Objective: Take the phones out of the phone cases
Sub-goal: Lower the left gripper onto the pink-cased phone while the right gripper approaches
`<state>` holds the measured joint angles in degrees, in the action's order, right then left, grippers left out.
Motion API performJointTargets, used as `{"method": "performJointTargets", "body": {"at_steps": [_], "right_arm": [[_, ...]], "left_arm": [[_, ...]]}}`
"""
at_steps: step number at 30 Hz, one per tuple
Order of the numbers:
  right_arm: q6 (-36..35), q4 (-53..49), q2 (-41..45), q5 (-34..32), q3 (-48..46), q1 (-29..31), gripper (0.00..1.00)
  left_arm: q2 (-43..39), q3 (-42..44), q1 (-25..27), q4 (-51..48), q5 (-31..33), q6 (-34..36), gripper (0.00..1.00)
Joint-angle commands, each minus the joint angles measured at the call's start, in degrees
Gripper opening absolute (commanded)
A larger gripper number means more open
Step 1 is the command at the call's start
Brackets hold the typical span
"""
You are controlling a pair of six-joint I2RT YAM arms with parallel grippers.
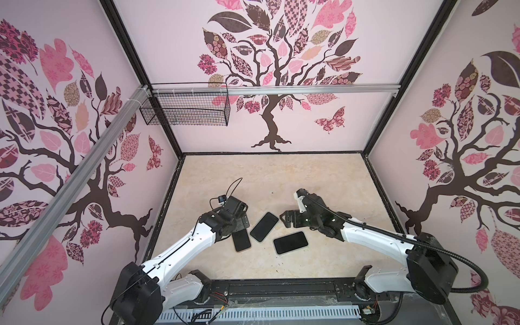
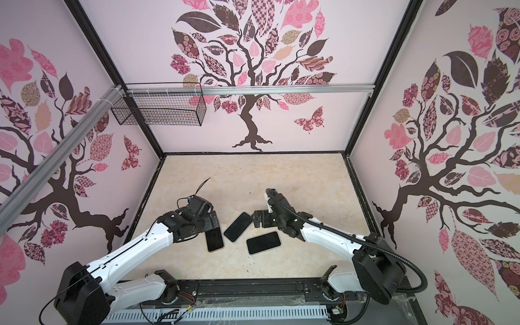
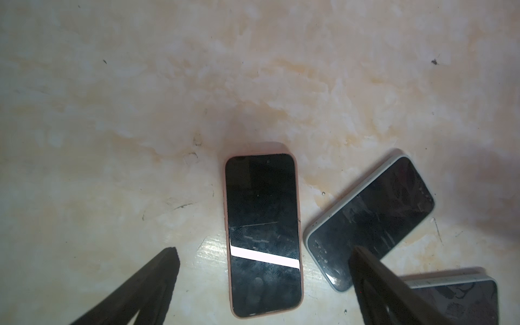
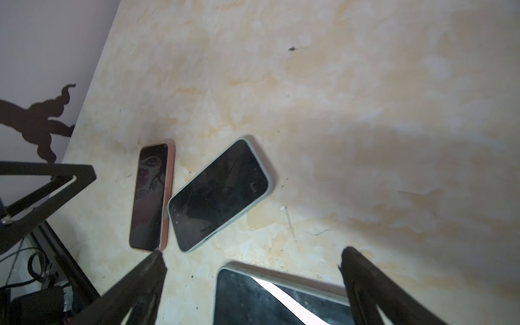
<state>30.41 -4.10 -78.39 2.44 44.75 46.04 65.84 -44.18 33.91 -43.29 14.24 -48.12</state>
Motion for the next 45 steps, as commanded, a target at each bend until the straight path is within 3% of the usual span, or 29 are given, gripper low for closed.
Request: {"method": "performJointTargets", "body": {"at_steps": [1,5,10,25,45], "right_arm": [[2.45,-4.94,-5.67,-5.30,6.49,4.78,0.99],[6.72,-5.97,-11.03,-4.02,10.65,5.14,1.00],[9.35,-10.84,-13.50,-7.56,14.38,5.20,1.00],[9.25,-12.51,-0.54,-17.36,7.02,4.61,0.99],[9.14,-15.46,4.22,-19.45,6.68,4.50,0.99]], "left_arm": [[-2.84,3.98,0.14,1.24,-1.63,-4.74,0.98],[-3.84,6.42,0.13,2.16,-1.93,-5.47,0.98],[-1.97,7.42,0.32,5.30,-3.08,-6.53,0.98],[12.71,1.79,0.33,8.48,-2.92,-4.52,0.98],[21.66,0.69,0.28,7.81,-5.07,-2.66,0.90]]}}
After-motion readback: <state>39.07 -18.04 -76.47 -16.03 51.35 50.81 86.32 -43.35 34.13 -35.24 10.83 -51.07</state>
